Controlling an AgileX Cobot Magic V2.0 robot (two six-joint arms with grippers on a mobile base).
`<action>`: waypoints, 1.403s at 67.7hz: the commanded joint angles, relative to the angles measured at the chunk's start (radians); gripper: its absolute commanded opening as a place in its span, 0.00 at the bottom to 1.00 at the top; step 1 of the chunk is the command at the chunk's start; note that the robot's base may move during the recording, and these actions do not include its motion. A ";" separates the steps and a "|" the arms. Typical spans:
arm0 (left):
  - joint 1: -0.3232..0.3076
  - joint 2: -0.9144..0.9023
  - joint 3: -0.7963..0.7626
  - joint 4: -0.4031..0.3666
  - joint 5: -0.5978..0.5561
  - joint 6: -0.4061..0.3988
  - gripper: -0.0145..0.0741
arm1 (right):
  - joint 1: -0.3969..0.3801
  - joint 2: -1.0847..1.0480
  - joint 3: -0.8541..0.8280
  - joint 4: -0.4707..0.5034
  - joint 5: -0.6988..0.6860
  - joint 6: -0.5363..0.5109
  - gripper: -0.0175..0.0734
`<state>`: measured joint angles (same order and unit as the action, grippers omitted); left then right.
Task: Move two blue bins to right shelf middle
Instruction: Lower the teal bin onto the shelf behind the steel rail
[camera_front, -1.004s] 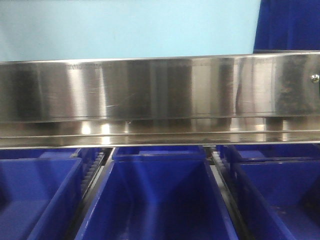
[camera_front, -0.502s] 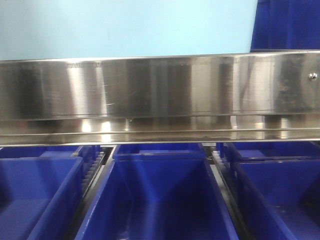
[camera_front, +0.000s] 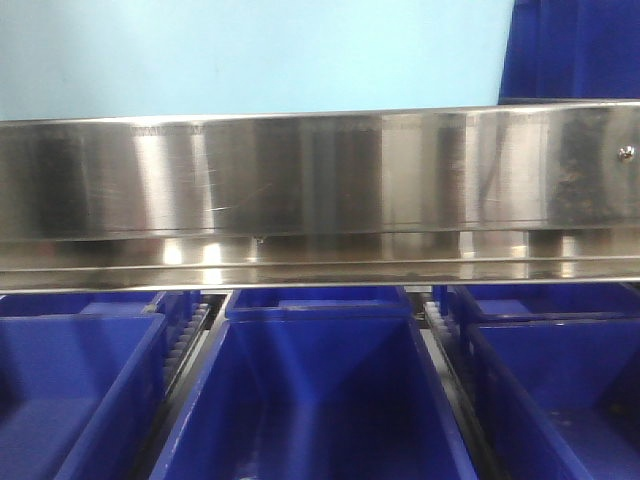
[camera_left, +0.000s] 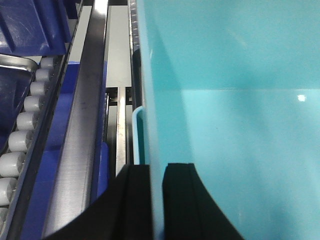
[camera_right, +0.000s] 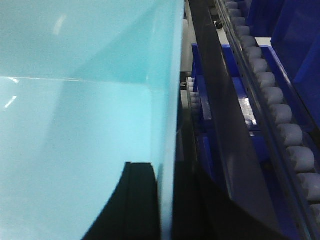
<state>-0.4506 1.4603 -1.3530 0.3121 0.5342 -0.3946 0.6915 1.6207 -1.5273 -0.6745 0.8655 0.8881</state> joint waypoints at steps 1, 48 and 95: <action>-0.021 -0.009 -0.006 -0.051 -0.079 0.001 0.10 | 0.016 0.011 -0.005 0.016 -0.105 -0.007 0.03; -0.021 -0.009 -0.052 -0.019 -0.042 0.001 0.57 | 0.004 -0.028 -0.008 0.016 -0.063 -0.007 0.61; -0.021 -0.007 -0.262 -0.007 0.460 -0.052 0.57 | 0.000 -0.089 -0.249 0.261 0.281 -0.220 0.60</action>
<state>-0.4662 1.4612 -1.5659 0.3153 0.8956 -0.4282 0.6933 1.5357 -1.7319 -0.4843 1.0655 0.7284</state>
